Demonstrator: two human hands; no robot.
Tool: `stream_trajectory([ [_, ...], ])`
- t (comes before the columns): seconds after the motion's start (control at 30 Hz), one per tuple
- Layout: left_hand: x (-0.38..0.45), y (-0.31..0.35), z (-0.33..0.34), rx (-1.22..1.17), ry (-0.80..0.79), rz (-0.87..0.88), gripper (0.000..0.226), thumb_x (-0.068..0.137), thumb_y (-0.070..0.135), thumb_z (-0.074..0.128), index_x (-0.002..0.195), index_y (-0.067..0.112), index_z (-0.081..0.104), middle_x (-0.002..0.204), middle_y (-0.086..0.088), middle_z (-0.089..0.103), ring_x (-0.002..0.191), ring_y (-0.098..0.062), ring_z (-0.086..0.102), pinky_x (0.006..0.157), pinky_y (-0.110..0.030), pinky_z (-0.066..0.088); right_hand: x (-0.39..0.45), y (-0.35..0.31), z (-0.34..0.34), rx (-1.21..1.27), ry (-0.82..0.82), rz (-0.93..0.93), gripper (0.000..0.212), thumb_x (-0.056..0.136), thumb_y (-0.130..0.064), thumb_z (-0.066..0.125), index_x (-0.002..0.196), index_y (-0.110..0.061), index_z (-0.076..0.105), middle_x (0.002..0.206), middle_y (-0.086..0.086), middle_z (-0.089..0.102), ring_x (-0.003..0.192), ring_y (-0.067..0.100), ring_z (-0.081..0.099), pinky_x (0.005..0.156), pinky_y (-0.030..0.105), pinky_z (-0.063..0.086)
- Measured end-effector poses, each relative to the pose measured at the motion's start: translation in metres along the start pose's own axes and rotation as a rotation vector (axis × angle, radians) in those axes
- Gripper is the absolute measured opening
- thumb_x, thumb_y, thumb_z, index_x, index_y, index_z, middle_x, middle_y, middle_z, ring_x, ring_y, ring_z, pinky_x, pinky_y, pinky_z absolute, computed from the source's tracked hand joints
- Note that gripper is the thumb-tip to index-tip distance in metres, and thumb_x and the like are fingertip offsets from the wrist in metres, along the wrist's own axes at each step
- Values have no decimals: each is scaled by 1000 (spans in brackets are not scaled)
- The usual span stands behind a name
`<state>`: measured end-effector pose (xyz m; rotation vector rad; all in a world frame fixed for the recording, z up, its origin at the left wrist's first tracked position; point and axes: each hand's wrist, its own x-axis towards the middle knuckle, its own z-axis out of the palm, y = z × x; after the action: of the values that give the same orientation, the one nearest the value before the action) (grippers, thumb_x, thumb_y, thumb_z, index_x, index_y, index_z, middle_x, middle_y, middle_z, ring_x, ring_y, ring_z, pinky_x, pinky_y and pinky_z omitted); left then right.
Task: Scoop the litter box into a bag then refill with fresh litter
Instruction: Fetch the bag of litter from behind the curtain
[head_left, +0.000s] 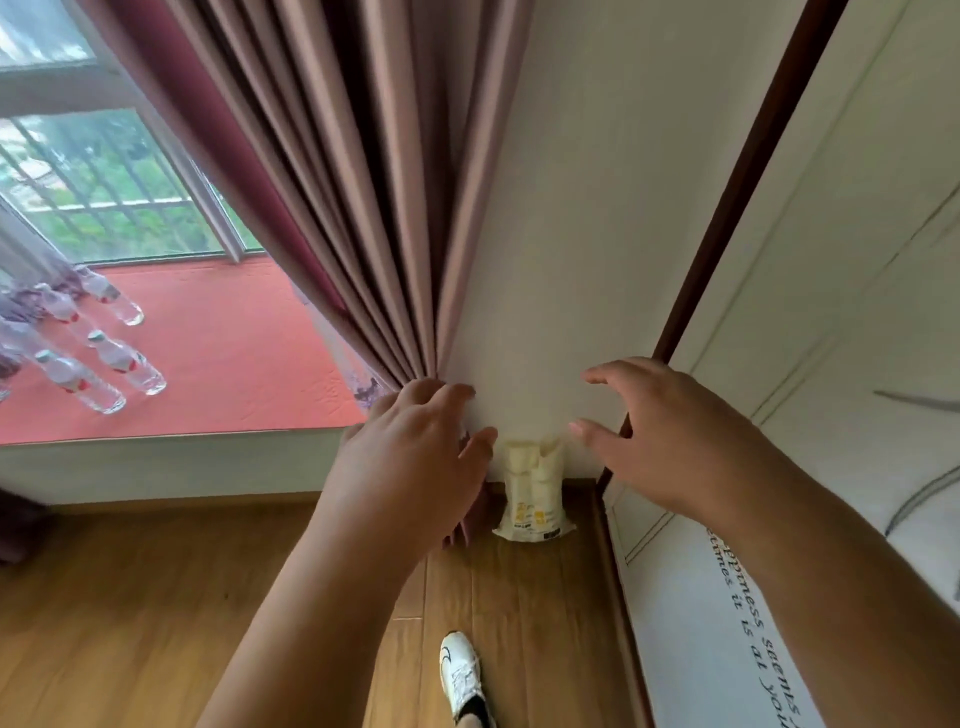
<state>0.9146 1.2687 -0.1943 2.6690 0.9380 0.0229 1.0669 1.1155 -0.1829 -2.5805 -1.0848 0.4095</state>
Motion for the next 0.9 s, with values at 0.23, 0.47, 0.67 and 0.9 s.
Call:
stream_trajectory([
  [0.23, 120, -6, -6, 2, -18, 128, 54, 97, 61, 46, 148, 43, 44, 155, 16, 43, 147, -19, 37, 118, -50, 37, 82, 1, -7, 32, 67, 109, 60, 97, -56, 52, 152, -35, 38, 156, -11, 39, 131, 14, 51, 108, 42, 45],
  [0.47, 192, -2, 14, -40, -95, 171, 51, 99, 56, 49, 148, 40, 47, 151, 16, 47, 142, -14, 40, 116, -44, 39, 145, 21, 0, 49, -19, 138, 61, 98, -56, 51, 153, -35, 36, 156, -11, 38, 133, 14, 49, 109, 41, 45],
  [0.67, 234, 5, 37, -75, -123, 75, 50, 100, 55, 49, 148, 40, 47, 153, 14, 46, 143, -15, 41, 115, -45, 39, 213, 43, 2, 30, -52, 46, 60, 97, -57, 52, 151, -33, 38, 156, -8, 41, 137, 18, 47, 110, 44, 44],
  [0.9, 277, -6, 117, -103, -224, -60, 52, 99, 52, 53, 149, 39, 46, 153, 12, 46, 143, -16, 41, 116, -45, 39, 288, 79, 50, 28, -185, 8, 60, 98, -55, 52, 151, -32, 37, 156, -7, 39, 138, 19, 44, 112, 44, 42],
])
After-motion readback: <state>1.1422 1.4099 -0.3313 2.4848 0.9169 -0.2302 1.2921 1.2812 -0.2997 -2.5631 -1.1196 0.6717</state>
